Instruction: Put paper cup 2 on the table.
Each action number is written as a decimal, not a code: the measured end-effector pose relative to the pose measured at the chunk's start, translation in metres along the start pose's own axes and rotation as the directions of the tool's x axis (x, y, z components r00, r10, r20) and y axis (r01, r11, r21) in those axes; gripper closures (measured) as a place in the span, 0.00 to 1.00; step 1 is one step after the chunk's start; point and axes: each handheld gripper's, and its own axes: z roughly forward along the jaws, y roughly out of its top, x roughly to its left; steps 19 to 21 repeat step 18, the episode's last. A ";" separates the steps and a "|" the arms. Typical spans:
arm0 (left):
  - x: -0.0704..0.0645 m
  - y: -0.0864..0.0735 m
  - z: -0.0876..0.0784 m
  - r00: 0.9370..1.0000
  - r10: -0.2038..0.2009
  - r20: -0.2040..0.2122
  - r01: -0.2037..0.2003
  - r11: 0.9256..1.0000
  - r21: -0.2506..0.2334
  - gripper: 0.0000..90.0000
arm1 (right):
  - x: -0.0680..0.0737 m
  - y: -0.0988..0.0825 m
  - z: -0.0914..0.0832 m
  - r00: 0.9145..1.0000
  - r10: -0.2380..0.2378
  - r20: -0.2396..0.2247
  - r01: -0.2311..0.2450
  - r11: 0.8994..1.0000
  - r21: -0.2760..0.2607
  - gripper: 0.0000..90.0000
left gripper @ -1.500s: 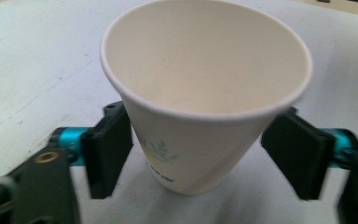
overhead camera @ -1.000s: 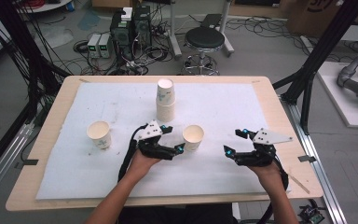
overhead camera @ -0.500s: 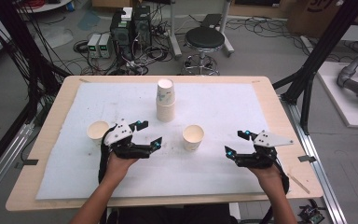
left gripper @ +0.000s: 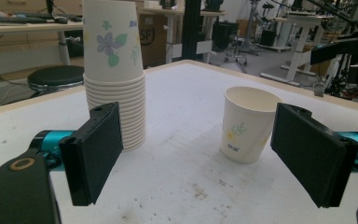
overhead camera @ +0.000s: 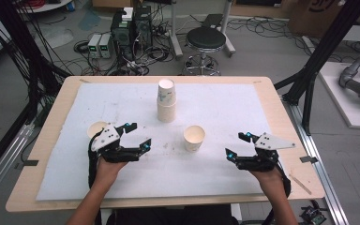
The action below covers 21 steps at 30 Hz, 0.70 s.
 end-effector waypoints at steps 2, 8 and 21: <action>0.000 0.001 -0.002 1.000 -0.003 -0.004 0.003 1.000 -0.008 0.19 | 0.001 0.000 0.001 1.000 0.000 -0.002 0.000 1.000 0.000 0.25; 0.002 0.000 -0.002 1.000 -0.006 -0.008 0.006 1.000 -0.009 0.19 | 0.001 0.001 0.003 1.000 -0.006 -0.009 0.006 1.000 0.001 0.25; 0.002 -0.001 0.000 1.000 -0.003 -0.006 0.003 1.000 0.006 0.19 | -0.001 0.000 0.001 1.000 -0.003 -0.005 0.003 1.000 -0.009 0.25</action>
